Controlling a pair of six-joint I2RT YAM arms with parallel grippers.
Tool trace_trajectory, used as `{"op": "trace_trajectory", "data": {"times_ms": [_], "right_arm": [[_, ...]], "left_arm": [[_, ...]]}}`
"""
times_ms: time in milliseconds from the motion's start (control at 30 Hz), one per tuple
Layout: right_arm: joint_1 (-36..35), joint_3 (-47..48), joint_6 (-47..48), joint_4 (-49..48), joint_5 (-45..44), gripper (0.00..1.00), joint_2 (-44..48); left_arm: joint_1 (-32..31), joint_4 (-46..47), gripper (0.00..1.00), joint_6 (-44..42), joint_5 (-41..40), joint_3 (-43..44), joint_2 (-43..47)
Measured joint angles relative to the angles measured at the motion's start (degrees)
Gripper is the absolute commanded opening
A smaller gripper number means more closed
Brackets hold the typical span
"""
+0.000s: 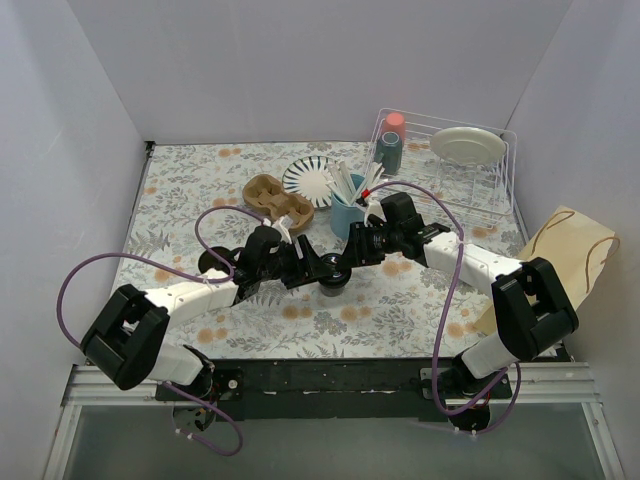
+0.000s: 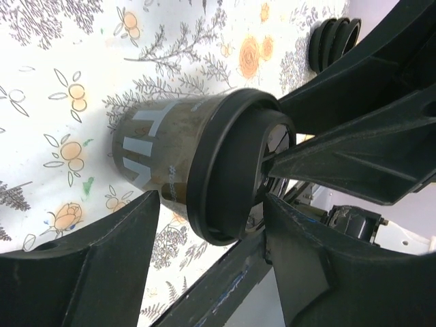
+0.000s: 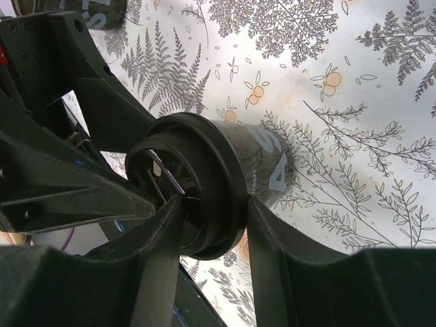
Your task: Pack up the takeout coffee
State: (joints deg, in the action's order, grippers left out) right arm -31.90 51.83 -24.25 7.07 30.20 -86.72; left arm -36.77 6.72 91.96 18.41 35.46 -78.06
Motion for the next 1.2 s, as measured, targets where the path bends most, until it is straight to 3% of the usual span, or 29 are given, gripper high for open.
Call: {"op": "trace_trajectory", "data": {"times_ms": [567,733,833,1200], "right_arm": [[0.0,-0.6,-0.4,-1.0,0.4,0.41,0.1],[0.1,-1.7,-1.0,-2.4,0.6,0.41,0.6],[0.3,-2.1,-1.1,-2.8,0.6,0.46,0.9],[0.9,-0.3,-0.6,2.0,-0.8,0.63,2.1]], "left_arm": [[0.0,2.9,0.59,0.4,-2.3,-0.1,-0.6],[0.2,4.7,0.43,0.8,-2.1,-0.6,-1.9],[0.2,5.6,0.34,1.0,-1.7,-0.5,-2.4],[0.2,7.0,0.30,1.1,-0.5,0.6,-5.0]]}}
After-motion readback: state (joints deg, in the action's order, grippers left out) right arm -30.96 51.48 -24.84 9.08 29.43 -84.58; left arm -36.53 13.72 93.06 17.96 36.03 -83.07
